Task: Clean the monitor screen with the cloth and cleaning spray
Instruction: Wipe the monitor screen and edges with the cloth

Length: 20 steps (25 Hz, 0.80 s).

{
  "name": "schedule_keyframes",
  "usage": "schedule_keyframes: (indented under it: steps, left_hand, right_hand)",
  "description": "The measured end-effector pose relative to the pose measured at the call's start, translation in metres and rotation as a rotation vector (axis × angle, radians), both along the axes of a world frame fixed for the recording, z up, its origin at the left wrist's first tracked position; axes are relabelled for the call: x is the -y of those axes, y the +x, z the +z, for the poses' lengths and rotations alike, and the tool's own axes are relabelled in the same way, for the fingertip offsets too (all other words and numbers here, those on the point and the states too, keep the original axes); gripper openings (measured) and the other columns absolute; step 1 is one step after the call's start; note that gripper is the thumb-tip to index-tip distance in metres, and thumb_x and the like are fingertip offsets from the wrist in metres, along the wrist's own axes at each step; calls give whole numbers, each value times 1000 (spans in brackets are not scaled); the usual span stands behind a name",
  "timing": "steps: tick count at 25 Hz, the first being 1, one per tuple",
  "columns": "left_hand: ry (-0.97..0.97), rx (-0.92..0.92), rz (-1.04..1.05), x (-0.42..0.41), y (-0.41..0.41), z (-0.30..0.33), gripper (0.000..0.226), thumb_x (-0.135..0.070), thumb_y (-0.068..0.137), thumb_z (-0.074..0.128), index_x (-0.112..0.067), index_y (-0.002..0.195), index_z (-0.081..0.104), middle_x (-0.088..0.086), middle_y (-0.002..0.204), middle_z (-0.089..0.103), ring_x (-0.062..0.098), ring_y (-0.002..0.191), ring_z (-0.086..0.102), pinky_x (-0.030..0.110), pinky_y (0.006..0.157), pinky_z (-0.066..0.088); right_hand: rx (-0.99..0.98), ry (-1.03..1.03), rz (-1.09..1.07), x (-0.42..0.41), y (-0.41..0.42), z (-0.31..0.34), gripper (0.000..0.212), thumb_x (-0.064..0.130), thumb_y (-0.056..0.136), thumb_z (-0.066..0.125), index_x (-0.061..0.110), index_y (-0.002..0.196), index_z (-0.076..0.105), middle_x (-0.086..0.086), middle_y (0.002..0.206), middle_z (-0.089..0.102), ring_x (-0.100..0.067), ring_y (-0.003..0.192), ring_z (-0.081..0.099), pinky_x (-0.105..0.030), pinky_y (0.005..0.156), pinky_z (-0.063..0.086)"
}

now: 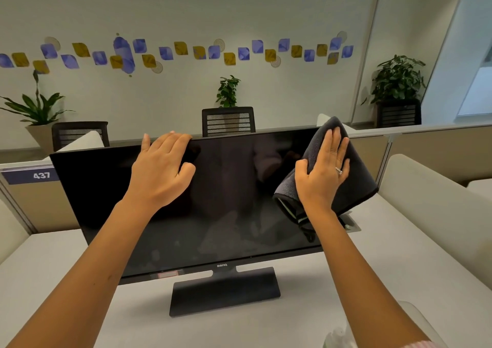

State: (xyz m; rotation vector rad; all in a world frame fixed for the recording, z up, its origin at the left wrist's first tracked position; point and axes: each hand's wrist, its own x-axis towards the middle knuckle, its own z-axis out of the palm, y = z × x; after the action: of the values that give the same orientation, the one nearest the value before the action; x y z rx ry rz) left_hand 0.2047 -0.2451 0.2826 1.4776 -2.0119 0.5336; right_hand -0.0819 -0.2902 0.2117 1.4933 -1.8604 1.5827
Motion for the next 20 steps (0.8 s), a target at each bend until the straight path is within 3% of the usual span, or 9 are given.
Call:
schedule_keyframes:
  steps: [5, 10, 16, 20]
  left_hand:
    - [-1, -10, -2, -1, 0, -1, 57, -31, 76, 27, -14, 128, 42, 6, 133, 51, 24, 133, 36, 56, 114, 11]
    - [5, -11, -4, -3, 0, 0, 58, -31, 76, 26, -14, 128, 42, 6, 133, 51, 24, 133, 35, 56, 114, 10]
    - [50, 19, 0, -2, 4, 0, 60, -30, 78, 26, -14, 134, 37, 7, 140, 45, 24, 136, 29, 54, 116, 6]
    - [89, 26, 6, -3, 4, 2, 61, -31, 79, 24, -15, 137, 33, 5, 143, 40, 22, 138, 26, 51, 117, 3]
  right_hand:
    - [94, 102, -11, -14, 14, -49, 70, 32, 87, 43, 14, 148, 13, -8, 157, 15, -31, 144, 10, -51, 113, 13]
    - [183, 210, -39, -28, 25, -104, 64, 14, 91, 51, 8, 146, 20, -15, 154, 21, -40, 141, 16, -62, 110, 22]
    - [129, 131, 0, -18, 27, -79, 62, 22, 91, 45, 11, 146, 20, -12, 153, 25, -35, 141, 13, -61, 111, 20]
    - [-76, 59, 129, -12, 57, -55, 63, 25, 90, 36, 17, 148, 12, 1, 155, 8, -27, 144, -2, -56, 114, 4]
